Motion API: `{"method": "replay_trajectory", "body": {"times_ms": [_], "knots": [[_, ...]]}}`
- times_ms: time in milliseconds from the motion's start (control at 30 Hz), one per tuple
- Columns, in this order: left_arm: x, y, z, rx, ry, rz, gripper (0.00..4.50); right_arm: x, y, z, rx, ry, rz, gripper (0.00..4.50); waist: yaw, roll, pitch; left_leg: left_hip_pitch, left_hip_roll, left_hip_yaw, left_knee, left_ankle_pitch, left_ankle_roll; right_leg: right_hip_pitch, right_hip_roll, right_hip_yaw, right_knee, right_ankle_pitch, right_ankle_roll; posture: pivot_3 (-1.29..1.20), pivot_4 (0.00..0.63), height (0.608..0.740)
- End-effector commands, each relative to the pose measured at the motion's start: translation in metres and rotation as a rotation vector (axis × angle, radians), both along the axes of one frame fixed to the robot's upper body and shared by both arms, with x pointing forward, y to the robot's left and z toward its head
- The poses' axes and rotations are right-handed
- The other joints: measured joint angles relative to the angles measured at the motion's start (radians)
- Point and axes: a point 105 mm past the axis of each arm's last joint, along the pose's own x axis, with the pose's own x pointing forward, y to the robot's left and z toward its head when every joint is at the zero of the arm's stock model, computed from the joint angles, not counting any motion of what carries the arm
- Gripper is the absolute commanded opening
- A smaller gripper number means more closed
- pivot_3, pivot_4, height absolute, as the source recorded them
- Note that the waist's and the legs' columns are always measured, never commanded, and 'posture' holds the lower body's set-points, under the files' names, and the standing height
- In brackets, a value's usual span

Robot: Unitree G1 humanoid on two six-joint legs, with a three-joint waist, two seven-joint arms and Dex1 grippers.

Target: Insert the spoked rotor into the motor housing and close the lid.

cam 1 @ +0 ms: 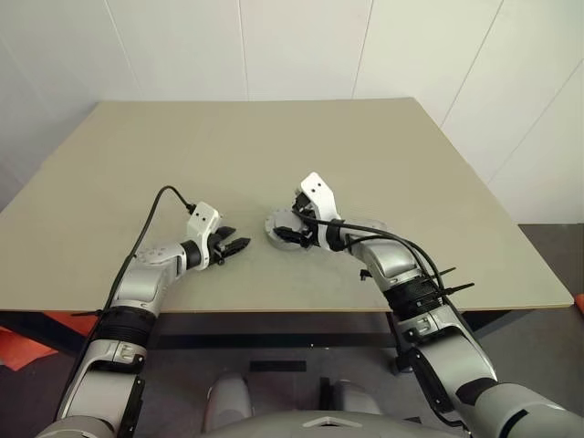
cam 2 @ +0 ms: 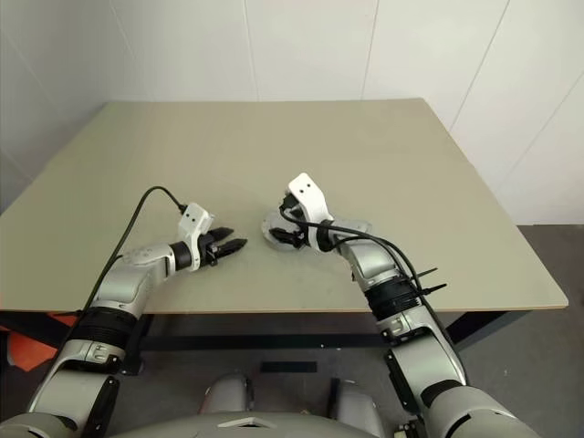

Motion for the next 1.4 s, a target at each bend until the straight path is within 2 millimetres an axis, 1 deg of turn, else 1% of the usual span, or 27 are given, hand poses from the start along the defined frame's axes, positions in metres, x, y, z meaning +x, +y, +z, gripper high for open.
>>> {"method": "replay_trajectory", "body": {"times_ms": [33,333,567,833,900,967,1100,1300,1400], "knots": [[0.005,0.004,0.011,-0.004,-0.037,0.011,2.8,0.001,-0.004,0.003,-0.031,-0.045,-0.004,3.11,0.0,0.0,0.0,0.0,0.0,0.0,0.0,0.0,0.0,0.0,0.0,0.0,0.0,0.0,0.0,0.0,0.0,0.74],[0.004,0.004,0.01,-0.005,-0.034,0.013,2.8,0.012,-0.01,-0.006,-0.099,-0.051,-0.071,3.11,0.0,0.0,0.0,0.0,0.0,0.0,0.0,0.0,0.0,0.0,0.0,0.0,0.0,0.0,0.0,0.0,0.0,0.74],[0.003,0.004,0.009,-0.007,-0.031,0.015,2.8,0.009,-0.01,-0.01,-0.11,-0.043,-0.048,3.11,0.0,0.0,0.0,0.002,0.0,0.0,0.0,-0.001,0.001,0.002,0.0,0.0,0.0,-0.001,0.001,0.0,0.0,0.74],[0.002,0.003,0.009,-0.011,-0.026,0.013,2.8,0.004,-0.021,-0.033,-0.192,0.028,-0.049,3.11,0.001,0.0,-0.001,0.003,0.0,0.0,-0.001,-0.001,0.001,0.004,-0.001,0.0,0.0,0.0,0.001,0.0,0.0,0.74],[0.001,0.002,0.009,-0.013,-0.025,0.01,2.8,0.003,-0.022,-0.035,-0.174,0.056,-0.056,3.11,0.001,0.0,-0.001,0.003,0.0,0.0,-0.001,-0.001,0.001,0.004,-0.001,0.0,0.0,0.0,0.001,0.0,0.0,0.74],[0.001,0.002,0.008,-0.014,-0.023,0.009,2.8,0.004,-0.022,-0.034,-0.122,0.097,-0.073,3.11,0.002,0.0,-0.001,0.004,-0.001,0.0,-0.001,-0.001,0.001,0.006,-0.001,0.0,-0.001,-0.001,0.002,0.0,0.0,0.74],[0.0,0.001,0.007,-0.018,-0.019,0.007,2.8,0.003,-0.027,-0.035,-0.088,0.141,-0.089,3.11,0.003,0.0,-0.001,0.008,-0.001,0.0,-0.002,-0.001,0.002,0.009,-0.001,0.0,-0.002,-0.003,0.005,0.0,0.0,0.74],[0.0,-0.001,0.007,-0.023,-0.016,0.005,2.8,0.003,-0.038,-0.041,-0.117,0.152,-0.103,3.11,0.007,0.0,-0.001,0.011,-0.001,0.0,-0.003,-0.001,0.002,0.013,-0.001,0.0,-0.004,-0.004,0.006,0.0,0.0,0.74],[0.0,-0.002,0.007,-0.026,-0.014,0.003,2.8,0.004,-0.041,-0.042,-0.139,0.14,-0.106,3.11,0.01,0.0,-0.001,0.013,-0.002,0.0,-0.005,-0.001,0.002,0.014,-0.002,0.0,-0.005,-0.004,0.007,0.0,0.0,0.74]]}}
